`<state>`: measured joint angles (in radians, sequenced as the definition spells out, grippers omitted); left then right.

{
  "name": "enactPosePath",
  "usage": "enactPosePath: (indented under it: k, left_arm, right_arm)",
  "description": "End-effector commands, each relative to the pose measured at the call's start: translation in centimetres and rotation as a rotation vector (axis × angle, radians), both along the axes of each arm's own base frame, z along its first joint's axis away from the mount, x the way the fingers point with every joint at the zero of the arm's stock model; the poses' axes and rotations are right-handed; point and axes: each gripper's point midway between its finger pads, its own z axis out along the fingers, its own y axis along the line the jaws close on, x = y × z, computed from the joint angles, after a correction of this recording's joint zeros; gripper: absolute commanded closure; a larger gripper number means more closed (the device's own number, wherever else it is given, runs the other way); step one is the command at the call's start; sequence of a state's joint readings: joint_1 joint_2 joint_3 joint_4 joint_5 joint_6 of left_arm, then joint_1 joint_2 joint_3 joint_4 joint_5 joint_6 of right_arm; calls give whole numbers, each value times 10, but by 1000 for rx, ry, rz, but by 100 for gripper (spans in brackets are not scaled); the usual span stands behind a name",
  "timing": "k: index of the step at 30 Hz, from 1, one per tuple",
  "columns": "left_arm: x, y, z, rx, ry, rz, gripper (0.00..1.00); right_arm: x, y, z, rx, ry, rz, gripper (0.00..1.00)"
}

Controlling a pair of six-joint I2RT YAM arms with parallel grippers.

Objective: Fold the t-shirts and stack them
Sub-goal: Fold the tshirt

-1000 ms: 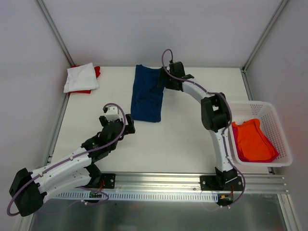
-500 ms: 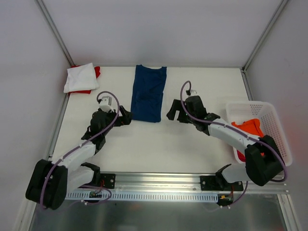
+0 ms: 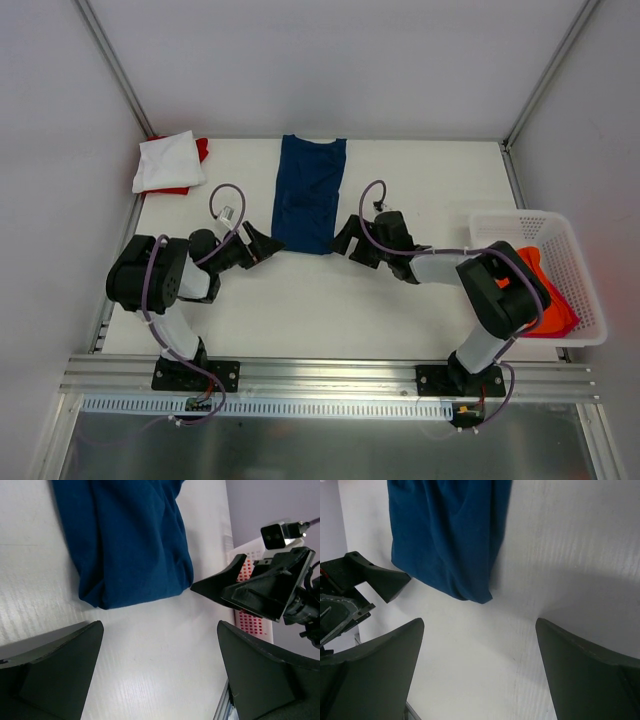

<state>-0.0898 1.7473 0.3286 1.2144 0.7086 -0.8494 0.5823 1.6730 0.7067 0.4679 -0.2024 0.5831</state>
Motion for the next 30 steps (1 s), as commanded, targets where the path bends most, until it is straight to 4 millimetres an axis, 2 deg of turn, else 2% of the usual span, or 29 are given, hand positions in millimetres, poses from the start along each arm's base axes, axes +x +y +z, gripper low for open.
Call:
enactPosePath:
  k: [1, 3, 4, 5, 6, 7, 8, 9, 10, 11, 14, 17, 18, 26, 30]
  left_arm:
    - [2, -5, 54, -60, -259, -44, 1]
    - [1, -2, 59, -32, -283, -20, 1]
    - [-1, 2, 46, -3, -217, -2, 1]
    - [2, 8, 55, 30, -254, 39, 1]
    - [4, 12, 54, 84, -279, 56, 1]
    - [4, 28, 36, 206, -182, 119, 1]
    - [12, 33, 49, 234, -242, 151, 1]
    - [9, 39, 37, 275, -179, 163, 1]
    - [18, 46, 47, 306, -203, 203, 1]
    - [19, 49, 46, 339, -203, 211, 1]
    - [26, 63, 31, 420, -92, 250, 1]
    - [24, 69, 14, 453, -19, 267, 1]
    - [23, 68, 7, 454, 5, 259, 1]
    - [28, 47, 6, 328, 27, 202, 1]
    - [31, 38, -4, 283, 52, 179, 1]
  right_arm:
    - [-3, 7, -5, 29, 32, 7, 0]
    - [-3, 8, -7, 26, 37, 7, 1]
    - [-2, 9, -6, 28, 36, 9, 0]
    - [0, 10, -5, 29, 32, 9, 1]
    - [1, 12, -6, 28, 32, 10, 1]
    - [3, 16, -6, 28, 31, 17, 0]
    - [4, 18, -7, 28, 32, 18, 1]
    - [5, 21, -6, 32, 29, 22, 0]
    - [9, 24, -3, 37, 23, 24, 1]
    - [9, 25, -6, 36, 33, 24, 1]
    - [15, 31, -2, 48, 27, 28, 1]
    - [16, 32, -2, 45, 23, 28, 1]
    - [17, 31, -2, 40, 20, 24, 0]
    - [16, 27, -4, 20, 20, 23, 1]
    - [15, 26, -5, 16, 20, 23, 1]
